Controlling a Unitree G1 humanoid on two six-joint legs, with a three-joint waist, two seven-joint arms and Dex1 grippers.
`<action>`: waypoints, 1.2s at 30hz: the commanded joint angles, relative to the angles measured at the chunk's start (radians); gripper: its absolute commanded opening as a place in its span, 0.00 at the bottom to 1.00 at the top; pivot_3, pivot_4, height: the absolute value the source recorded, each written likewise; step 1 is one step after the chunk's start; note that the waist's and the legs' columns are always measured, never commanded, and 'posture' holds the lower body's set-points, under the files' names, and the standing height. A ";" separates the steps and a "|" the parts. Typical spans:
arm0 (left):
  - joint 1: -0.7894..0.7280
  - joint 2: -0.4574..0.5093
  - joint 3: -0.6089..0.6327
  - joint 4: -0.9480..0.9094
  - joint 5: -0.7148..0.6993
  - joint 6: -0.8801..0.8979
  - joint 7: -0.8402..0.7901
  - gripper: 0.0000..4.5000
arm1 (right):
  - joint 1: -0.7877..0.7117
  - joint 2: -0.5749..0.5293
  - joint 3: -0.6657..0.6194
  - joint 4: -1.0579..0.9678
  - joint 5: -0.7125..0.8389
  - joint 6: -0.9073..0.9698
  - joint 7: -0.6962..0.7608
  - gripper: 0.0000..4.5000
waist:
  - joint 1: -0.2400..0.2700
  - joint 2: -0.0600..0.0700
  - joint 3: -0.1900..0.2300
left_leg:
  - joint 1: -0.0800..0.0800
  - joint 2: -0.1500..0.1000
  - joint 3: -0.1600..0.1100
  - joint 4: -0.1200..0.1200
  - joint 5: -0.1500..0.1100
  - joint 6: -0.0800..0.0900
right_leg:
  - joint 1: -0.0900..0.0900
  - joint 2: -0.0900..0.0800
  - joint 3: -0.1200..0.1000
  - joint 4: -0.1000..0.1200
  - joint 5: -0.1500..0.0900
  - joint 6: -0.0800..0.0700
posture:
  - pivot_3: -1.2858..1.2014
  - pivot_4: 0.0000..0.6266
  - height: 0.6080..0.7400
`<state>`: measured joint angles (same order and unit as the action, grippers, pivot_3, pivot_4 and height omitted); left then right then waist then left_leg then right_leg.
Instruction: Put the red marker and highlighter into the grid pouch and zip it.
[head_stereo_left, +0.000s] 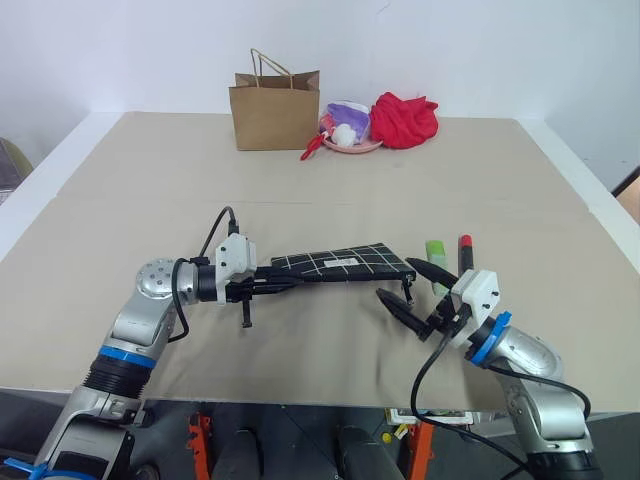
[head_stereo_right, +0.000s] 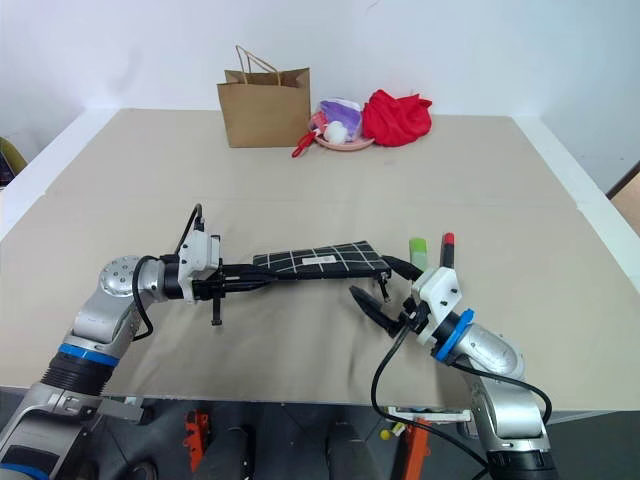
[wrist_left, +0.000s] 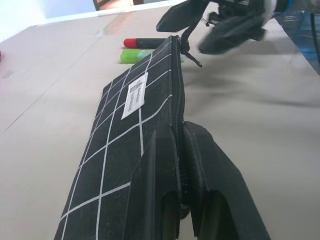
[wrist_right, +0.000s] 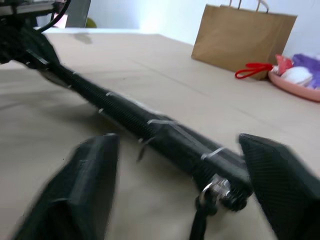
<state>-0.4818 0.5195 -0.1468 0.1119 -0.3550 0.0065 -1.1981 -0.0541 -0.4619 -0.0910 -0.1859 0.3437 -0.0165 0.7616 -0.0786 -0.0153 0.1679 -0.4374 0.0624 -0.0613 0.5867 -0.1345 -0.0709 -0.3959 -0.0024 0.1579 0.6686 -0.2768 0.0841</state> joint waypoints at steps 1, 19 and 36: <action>0.002 0.006 0.036 -0.039 -0.014 0.001 0.010 0.00 | -0.016 -0.005 -0.016 0.006 0.014 -0.038 0.018 0.44 | 0.000 0.000 0.000 | 0.000 0.000 0.000 0.000 0.000 0.000 | 0.000 0.000 0.000 0.000 0.000 0.000 | 0.52 0.24 1.00; 0.009 -0.005 0.005 -0.048 0.010 -0.021 -0.002 0.00 | -0.131 0.022 0.130 -0.067 0.037 0.123 0.044 0.02 | -0.001 0.000 0.000 | 0.000 0.000 0.000 0.000 0.000 0.000 | 0.000 0.000 0.000 0.000 0.000 0.000 | 0.52 0.24 1.00; -0.017 -0.063 -0.015 -0.031 0.052 -0.057 0.008 0.00 | -0.270 0.105 0.319 -0.023 -0.069 0.270 0.015 0.02 | 0.001 0.000 0.000 | -0.001 0.000 0.000 0.000 0.000 0.000 | -0.001 0.000 0.000 0.000 0.001 0.004 | 0.52 0.24 1.00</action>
<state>-0.4759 0.4654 -0.1607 0.1023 -0.3006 -0.0241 -1.1929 -0.3116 -0.3711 0.2016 -0.1554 0.2693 0.2409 0.7769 -0.0779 -0.0154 0.1679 -0.4384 0.0624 -0.0613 0.5864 -0.1346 -0.0710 -0.3970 -0.0023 0.1578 0.6685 -0.2754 0.0879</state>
